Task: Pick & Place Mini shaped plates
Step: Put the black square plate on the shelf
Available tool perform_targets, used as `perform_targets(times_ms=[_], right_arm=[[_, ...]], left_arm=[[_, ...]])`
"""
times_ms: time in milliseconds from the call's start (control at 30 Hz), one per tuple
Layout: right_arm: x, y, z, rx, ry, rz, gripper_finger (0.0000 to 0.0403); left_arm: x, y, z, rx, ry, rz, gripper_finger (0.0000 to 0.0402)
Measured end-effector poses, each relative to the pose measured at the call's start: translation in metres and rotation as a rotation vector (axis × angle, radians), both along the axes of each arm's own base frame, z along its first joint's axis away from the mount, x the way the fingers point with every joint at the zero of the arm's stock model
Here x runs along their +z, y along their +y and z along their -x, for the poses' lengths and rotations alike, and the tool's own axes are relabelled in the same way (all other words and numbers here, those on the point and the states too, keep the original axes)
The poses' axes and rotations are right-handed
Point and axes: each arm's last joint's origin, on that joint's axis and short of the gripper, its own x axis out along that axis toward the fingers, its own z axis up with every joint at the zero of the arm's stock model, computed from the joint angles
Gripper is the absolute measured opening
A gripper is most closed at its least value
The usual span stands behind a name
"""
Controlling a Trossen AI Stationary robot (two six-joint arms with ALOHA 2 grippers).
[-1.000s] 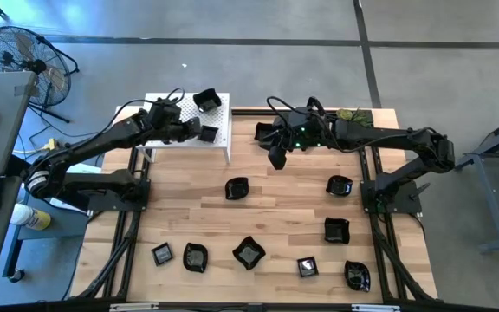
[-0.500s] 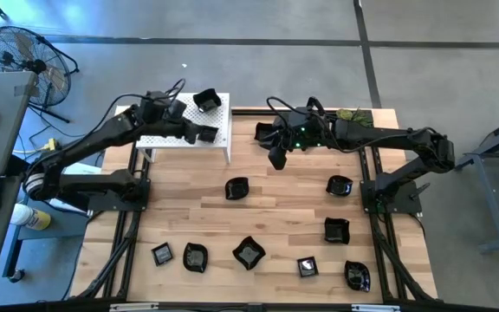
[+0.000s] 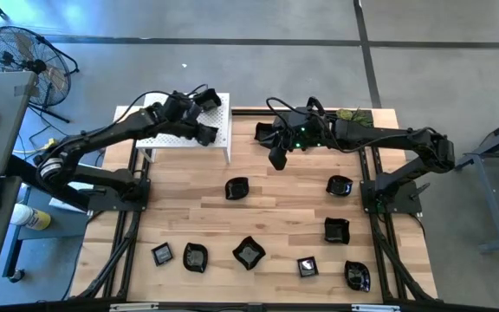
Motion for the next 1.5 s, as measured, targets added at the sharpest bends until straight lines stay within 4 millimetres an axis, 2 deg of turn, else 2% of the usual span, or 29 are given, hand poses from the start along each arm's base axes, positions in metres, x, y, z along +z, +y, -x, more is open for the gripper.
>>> perform_targets(times_ms=[167, 367, 600, 733, 867, 1067, 1300, 1500], right_arm=[[0.0, 0.0, 0.0, 0.0, 0.0, -0.001, 0.0028], [0.0, 0.0, 0.0, -0.001, 0.0, -0.001, 0.0028], [0.0, 0.0, 0.0, 0.0, 0.0, 0.0, 0.0034], [0.001, -0.001, 0.0, -0.001, -0.01, 0.004, 0.0036], [0.002, -0.001, -0.001, 0.003, -0.023, 0.014, 0.0034], [0.003, -0.001, -0.002, 0.007, -0.032, 0.023, 0.0034], [0.003, -0.001, -0.002, 0.007, -0.032, 0.023, 0.0034], [0.003, -0.001, -0.002, 0.007, -0.032, 0.023, 0.003]], left_arm=[[0.0, 0.002, 0.001, 0.076, 0.022, -0.023, 0.0], [0.0, 0.0, 0.004, 0.086, 0.06, -0.008, 0.0], [0.031, -0.007, 0.014, 0.124, 0.12, 0.057, 0.0005], [0.044, -0.01, 0.019, 0.165, 0.153, 0.095, 0.003], [0.038, -0.008, 0.018, 0.24, 0.186, 0.147, 0.007], [0.028, -0.003, 0.009, 0.202, 0.224, 0.18, 0.0107], [0.019, 0.003, 0.001, 0.183, 0.241, 0.203, 0.0095], [0.019, 0.003, 0.001, 0.182, 0.246, 0.204, 0.005]])
